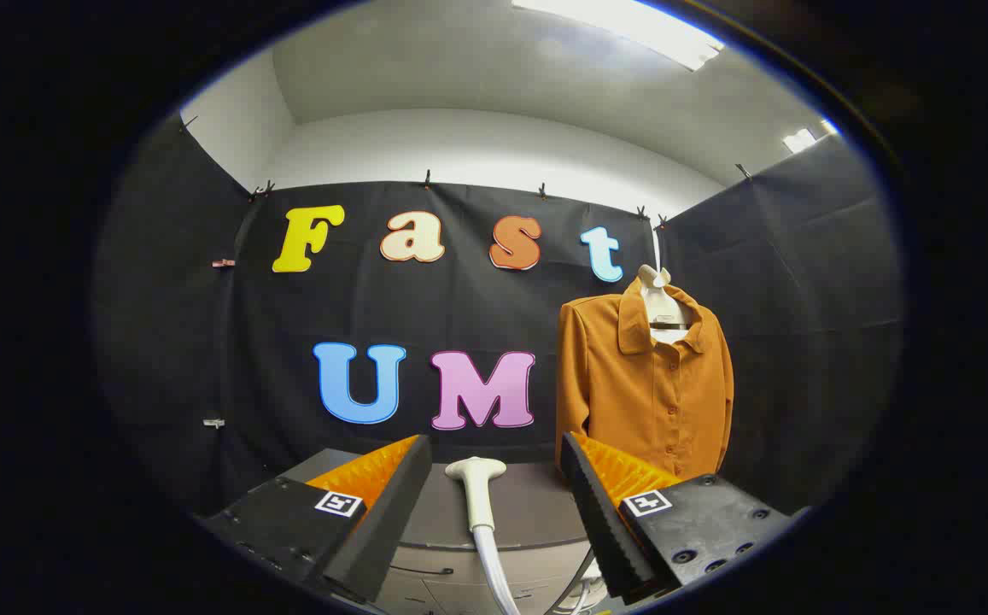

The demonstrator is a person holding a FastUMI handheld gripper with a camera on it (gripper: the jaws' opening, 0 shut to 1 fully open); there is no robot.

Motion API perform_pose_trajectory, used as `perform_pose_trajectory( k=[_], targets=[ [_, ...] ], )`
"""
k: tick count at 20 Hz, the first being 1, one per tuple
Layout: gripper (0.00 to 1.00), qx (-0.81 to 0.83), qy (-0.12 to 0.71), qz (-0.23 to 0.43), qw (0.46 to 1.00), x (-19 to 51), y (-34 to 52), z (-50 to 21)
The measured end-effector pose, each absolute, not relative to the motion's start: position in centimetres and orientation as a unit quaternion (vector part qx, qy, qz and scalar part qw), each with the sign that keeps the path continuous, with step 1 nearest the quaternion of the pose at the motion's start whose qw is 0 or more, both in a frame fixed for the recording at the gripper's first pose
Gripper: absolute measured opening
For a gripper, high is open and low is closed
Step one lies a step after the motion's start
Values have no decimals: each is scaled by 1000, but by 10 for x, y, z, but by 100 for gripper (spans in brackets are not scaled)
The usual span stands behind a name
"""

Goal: Iron the clothes twice with a garment steamer, once on the left side and once on the right side.

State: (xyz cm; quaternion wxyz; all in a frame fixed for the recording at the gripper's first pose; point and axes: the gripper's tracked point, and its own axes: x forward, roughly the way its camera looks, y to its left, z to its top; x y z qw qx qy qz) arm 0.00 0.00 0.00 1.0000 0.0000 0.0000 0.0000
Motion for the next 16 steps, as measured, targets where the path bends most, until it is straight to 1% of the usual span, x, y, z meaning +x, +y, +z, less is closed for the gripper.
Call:
perform_pose_trajectory(
  k=[4, 6, 16],
  targets=[
    [95, -1, 4, -4, 1000, -6, 1, -1],
    [98, -2, 3, -6, 1000, -9, 1, 1],
    [98, -7, 6, -6, 1000, -17, 10, -1]
  ],
)
